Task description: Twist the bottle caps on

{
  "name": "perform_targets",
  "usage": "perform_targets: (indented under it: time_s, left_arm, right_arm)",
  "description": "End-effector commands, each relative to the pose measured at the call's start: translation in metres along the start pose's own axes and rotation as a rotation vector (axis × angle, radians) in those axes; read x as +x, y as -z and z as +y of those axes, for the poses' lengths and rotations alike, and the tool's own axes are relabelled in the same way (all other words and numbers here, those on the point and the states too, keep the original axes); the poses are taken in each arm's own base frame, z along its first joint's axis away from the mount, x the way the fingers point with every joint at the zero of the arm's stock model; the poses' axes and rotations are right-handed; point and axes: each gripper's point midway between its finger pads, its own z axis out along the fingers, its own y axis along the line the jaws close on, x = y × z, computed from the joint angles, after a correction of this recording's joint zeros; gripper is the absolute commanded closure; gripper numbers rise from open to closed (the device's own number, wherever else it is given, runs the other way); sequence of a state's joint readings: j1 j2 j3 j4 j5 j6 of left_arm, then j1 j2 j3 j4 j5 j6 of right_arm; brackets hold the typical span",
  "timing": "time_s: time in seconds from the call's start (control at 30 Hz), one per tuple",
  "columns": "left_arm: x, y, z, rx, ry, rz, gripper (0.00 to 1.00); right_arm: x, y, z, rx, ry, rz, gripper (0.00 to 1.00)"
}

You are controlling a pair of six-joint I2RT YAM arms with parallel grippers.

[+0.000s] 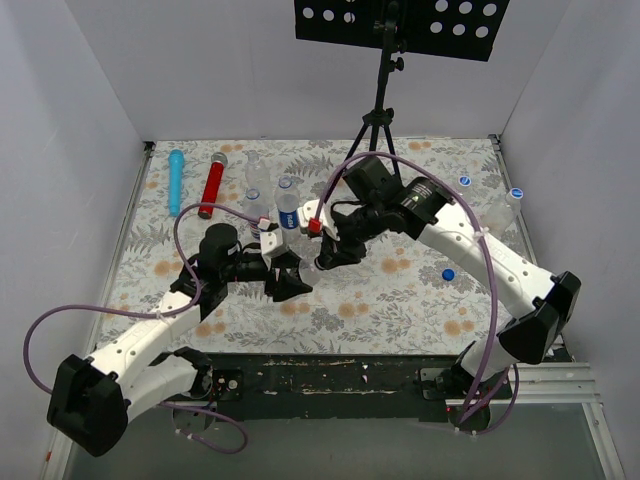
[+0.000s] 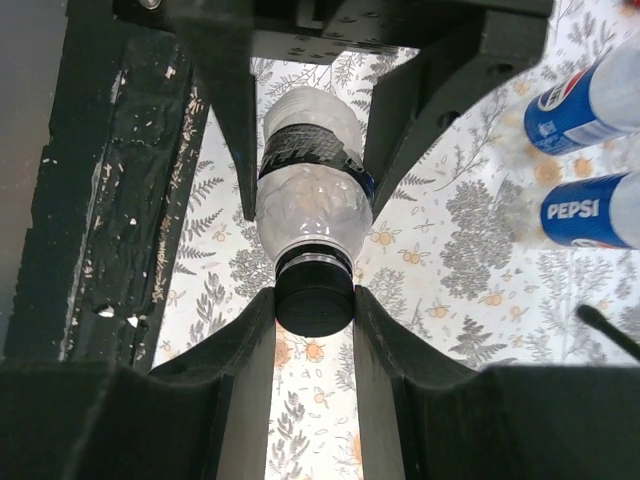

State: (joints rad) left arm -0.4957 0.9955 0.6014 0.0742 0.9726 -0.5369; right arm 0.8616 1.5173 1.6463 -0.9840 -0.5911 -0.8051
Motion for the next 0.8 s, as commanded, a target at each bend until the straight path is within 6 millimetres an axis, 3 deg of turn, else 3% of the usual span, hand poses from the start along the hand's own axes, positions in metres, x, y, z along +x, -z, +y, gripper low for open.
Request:
perform_targets:
  time_s: [0.0,0.3,0.57,0.77]
  left_arm:
    - [-0.078,0.003,0.012,-0.189,-0.34,-0.201,0.99]
    - [-0.106,0.011,0.016,-0.391,-0.445,-0.343,1.0]
    - [-0.099,0.02,0.032,-0.559,-0.418,-0.404,1.0]
    - [-0.09,0.021,0.038,-0.635,-0.373,-0.423,1.0]
  right_arm:
    - [0.016,-0.041,0.006,-0.084,-0.174,0.027,0.97]
    - [0.026,-0.048,-0.014,0.051,-0.506,0.028,0.99]
    - [0.053,-0.044,-0.024,0.275,-0.928,0.156,0.99]
    - [0.046,-0.038,-0.033,0.362,-1.017,0.099,0.99]
